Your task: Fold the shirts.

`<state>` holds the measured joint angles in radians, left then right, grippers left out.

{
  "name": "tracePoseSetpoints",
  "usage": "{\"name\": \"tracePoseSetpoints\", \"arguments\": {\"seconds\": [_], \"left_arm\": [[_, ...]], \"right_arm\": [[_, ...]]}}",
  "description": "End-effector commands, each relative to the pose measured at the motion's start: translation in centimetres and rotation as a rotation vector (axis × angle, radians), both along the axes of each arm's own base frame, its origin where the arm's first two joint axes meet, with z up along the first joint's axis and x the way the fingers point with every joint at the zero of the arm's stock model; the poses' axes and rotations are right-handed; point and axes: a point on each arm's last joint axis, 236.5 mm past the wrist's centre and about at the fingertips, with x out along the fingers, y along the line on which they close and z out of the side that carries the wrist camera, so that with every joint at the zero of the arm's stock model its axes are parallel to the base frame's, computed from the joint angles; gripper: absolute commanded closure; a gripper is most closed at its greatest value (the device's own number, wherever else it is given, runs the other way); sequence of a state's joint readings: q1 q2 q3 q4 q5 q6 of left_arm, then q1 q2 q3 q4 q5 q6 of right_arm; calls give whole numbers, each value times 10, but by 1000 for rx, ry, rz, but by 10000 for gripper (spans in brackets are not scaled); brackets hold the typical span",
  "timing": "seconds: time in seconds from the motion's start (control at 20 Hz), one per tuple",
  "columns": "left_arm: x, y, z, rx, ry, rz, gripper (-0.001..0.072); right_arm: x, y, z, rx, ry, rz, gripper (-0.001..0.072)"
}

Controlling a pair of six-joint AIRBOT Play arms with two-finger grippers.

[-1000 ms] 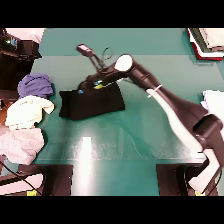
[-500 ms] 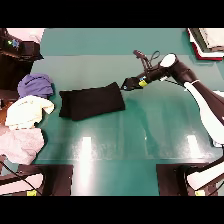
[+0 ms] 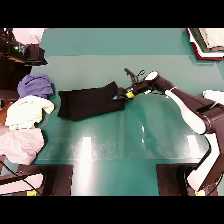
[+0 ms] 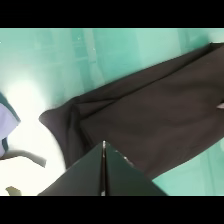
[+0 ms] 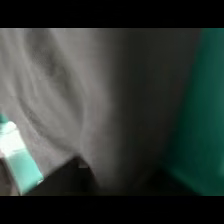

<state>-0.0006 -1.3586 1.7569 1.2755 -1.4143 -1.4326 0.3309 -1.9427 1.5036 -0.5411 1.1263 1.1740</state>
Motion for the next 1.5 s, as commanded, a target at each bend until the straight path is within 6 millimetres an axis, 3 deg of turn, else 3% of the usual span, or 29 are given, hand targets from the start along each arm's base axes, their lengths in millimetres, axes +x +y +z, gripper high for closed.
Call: {"name": "tracePoseSetpoints", "arguments": {"seconds": [0.0,0.05,0.2,0.35,0.55,0.75,0.85,1.0,1.1,1.25,1.45], "left_arm": [[0,-1,-1,-5,4,-2,680],[-1,-1,-1,-4,5,-2,680],[-3,-1,-3,-3,15,-5,680],[-4,-1,-3,-2,20,-6,680],[-5,-2,-4,-7,25,-9,680],[-4,-9,-1,-36,18,-18,680],[-4,-13,1,-56,15,-22,680],[-5,-19,3,-81,16,-33,680],[-5,-19,3,-84,17,-30,680],[-6,-19,3,-83,21,-31,680],[-7,-19,2,-82,24,-32,680]], "right_arm": [[0,24,-1,32,-57,10,645],[2,25,2,33,-85,17,695],[11,11,30,22,-180,24,697],[31,-47,77,2,-273,-104,697],[37,-192,114,-69,-320,-381,697],[18,-346,143,-187,-385,-714,698],[2,-412,159,-227,-413,-881,697],[-24,-487,178,-282,-448,-1077,697],[-35,-518,181,-302,-446,-1151,698],[-33,-541,192,-317,-467,-1179,698],[-22,-555,249,-354,-601,-1172,698]]}}
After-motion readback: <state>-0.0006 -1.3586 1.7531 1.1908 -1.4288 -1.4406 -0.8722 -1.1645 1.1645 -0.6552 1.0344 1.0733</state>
